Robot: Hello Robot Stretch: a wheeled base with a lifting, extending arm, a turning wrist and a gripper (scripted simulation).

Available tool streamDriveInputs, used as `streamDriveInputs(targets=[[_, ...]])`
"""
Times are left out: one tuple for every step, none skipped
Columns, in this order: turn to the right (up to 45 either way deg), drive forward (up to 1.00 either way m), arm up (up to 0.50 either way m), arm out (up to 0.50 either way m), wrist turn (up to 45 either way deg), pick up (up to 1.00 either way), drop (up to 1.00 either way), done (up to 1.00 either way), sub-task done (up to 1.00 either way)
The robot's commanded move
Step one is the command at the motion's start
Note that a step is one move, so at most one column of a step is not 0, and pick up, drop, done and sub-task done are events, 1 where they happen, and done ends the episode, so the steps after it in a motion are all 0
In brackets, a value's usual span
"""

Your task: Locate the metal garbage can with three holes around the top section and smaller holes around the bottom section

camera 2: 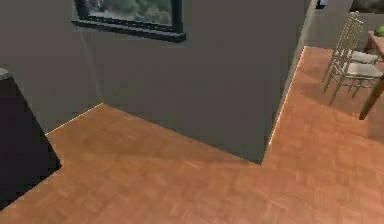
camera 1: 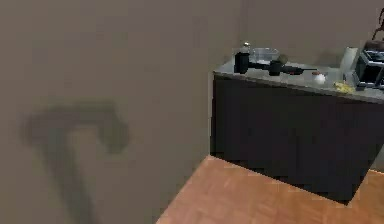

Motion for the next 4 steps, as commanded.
streamDriveInputs(targets=[[-45.0,0.00,0.00,0.00,0.0,0.00,0.00,0.00,0.00],[-45.0,0.00,0.00,0.00,0.0,0.00,0.00,0.00,0.00],[-45.0,0.00,0.00,0.00,0.0,0.00,0.00,0.00,0.00],[-24.0,0.00,0.00,0.00,0.0,0.00,0.00,0.00,0.00]])
